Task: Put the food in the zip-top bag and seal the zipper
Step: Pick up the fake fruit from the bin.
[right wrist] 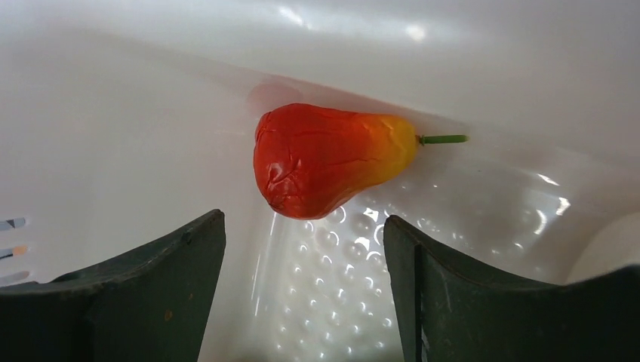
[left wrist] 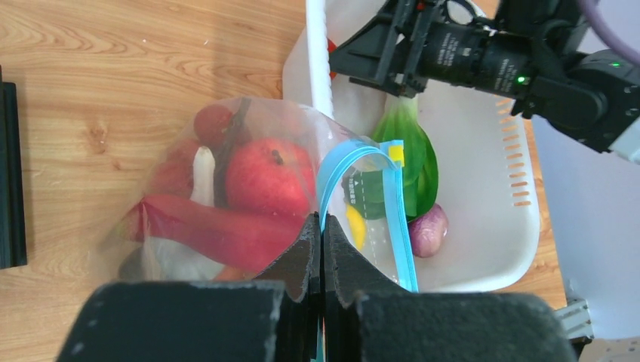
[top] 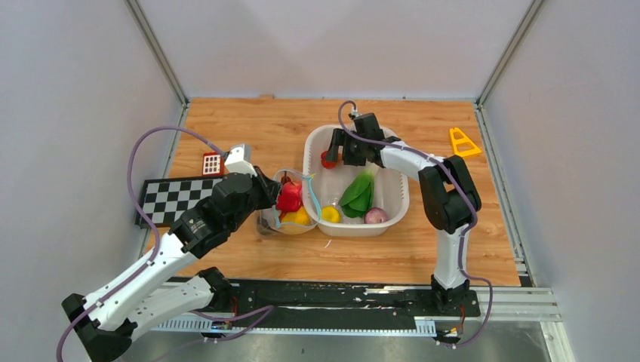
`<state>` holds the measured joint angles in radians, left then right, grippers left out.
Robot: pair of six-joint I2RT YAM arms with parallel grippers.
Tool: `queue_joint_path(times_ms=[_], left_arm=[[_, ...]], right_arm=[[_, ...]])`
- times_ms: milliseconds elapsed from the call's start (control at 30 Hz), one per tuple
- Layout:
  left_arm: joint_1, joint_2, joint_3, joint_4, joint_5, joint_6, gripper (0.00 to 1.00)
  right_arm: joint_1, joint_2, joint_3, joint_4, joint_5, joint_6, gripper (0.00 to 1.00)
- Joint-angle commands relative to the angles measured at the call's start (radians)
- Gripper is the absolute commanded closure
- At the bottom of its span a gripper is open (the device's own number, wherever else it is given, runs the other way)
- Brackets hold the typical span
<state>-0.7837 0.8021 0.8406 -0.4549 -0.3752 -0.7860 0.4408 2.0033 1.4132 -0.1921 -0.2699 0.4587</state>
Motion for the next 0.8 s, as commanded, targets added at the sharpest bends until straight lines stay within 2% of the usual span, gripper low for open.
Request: queue_joint_path(times_ms=[0,133,267,333,500,567,767], left_arm=[[0.000,-0.038,0.020,0.016,0.002,-0.005,0.99],[-0.001,-0.047,0.016,0.020,0.003,-0.006,0.99],[0.000,-0.043,0.014,0.036,0.025,-0.003,0.99],[-0.001,-0.043,0.013,0.040,0.036,-0.002,0.99],[0.000,-0.053,0.004,0.036,0.038,-0.001,0.99],[0.000,-0.061,0.000,0.036,0.036,-0.001,0.99],[0.000,-0.089,-0.006,0.021,0.020,0.000,0.99]], right_arm=[[0.023,0.039,0.067,0.038,0.074,0.136,0.23],[0.048,0.052,0.066,0.042,0.152,0.185,0.22],[0.067,0.075,0.033,0.097,0.308,0.171,0.22],[0.064,0.091,0.045,0.115,0.295,0.135,0.23],[0.056,0.118,0.070,0.071,0.344,0.026,0.51],[0.041,0.112,0.068,0.074,0.321,-0.042,0.58],[-0.012,0.055,0.047,0.012,0.343,-0.311,0.63]])
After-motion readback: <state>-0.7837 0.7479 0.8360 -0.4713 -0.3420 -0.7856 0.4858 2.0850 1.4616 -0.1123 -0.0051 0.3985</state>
